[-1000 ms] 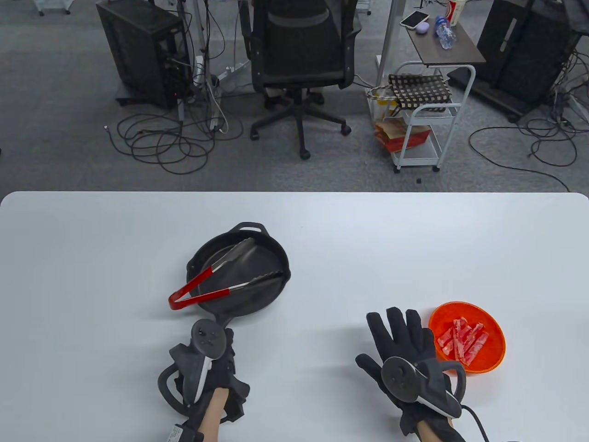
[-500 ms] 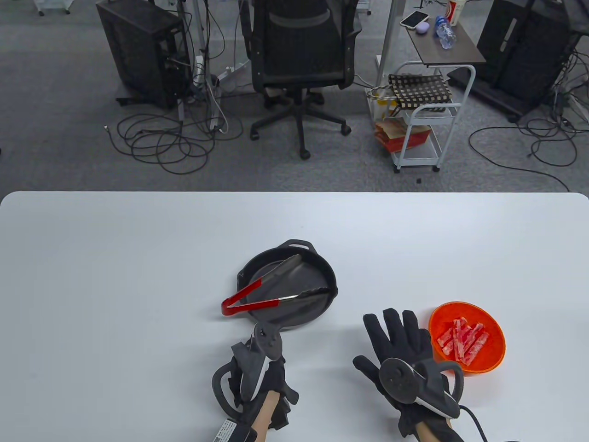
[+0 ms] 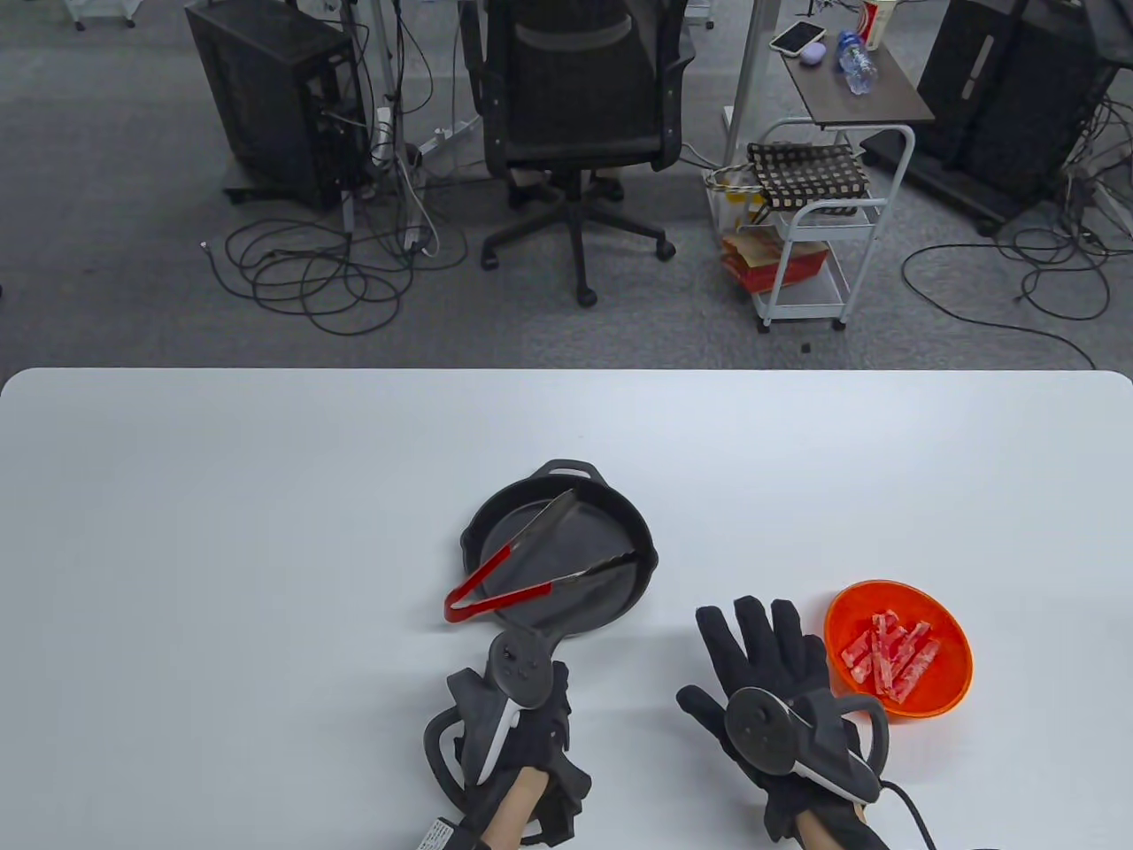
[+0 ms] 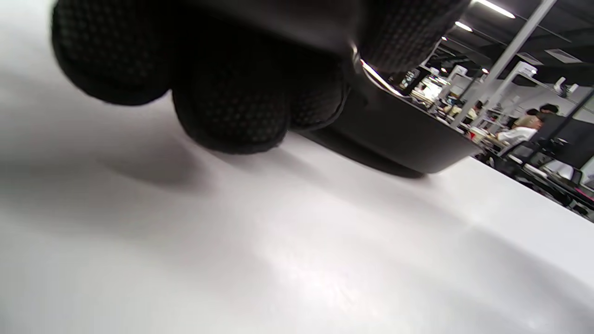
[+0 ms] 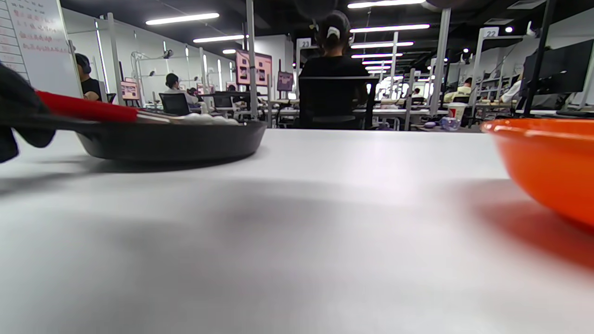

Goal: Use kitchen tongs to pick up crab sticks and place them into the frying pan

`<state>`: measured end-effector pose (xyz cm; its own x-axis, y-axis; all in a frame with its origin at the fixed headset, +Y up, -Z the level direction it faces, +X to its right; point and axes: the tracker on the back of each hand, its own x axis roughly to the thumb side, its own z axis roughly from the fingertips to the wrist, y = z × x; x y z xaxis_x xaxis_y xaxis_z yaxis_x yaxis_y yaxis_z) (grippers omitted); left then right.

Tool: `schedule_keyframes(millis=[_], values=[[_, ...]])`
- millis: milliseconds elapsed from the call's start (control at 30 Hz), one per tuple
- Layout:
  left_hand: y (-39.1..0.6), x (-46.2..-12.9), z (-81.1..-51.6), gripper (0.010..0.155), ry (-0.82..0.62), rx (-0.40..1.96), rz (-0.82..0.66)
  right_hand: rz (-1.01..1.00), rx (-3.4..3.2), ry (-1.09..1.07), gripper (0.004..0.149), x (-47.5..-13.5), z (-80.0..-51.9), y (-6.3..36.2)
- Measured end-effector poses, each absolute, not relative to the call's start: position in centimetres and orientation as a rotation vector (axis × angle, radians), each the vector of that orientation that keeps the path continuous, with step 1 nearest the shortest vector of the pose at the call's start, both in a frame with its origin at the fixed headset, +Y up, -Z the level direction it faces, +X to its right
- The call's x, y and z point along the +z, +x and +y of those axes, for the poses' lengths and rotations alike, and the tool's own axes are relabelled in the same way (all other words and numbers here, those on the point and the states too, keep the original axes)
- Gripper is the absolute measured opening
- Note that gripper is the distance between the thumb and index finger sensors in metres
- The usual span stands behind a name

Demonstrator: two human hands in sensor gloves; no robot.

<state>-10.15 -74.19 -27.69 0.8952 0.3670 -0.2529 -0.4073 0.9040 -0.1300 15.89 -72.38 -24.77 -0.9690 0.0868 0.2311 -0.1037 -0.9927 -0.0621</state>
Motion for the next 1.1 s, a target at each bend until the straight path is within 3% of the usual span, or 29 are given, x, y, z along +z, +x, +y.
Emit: schedule_keyframes(millis=[433,600,767,867,1100], values=[[-9.5,-27.5,-74.8,0.074,-0.289,0.399,0.157,-0.089,3.027,0.353,0.079,-24.8,-72.4,15.8],[-10.2,-27.0,-72.2,0.067,-0.086,0.257,0.152,-0.1,3.021,0.35,0.079,-24.8,-72.3,15.9],[-12.5,-27.4,-69.4,0.063,0.145,0.319,0.115,-0.105,3.014,0.352,0.079,-24.9,-72.3,15.9],[-13.0,-28.2,-68.8,0.069,0.167,0.273,0.103,-0.108,3.01,0.351,0.079,-24.9,-72.3,15.9],[-12.6,-31.8,-69.6,0.092,0.056,0.021,0.048,-0.116,3.013,0.35,0.078,-24.8,-72.3,15.8]])
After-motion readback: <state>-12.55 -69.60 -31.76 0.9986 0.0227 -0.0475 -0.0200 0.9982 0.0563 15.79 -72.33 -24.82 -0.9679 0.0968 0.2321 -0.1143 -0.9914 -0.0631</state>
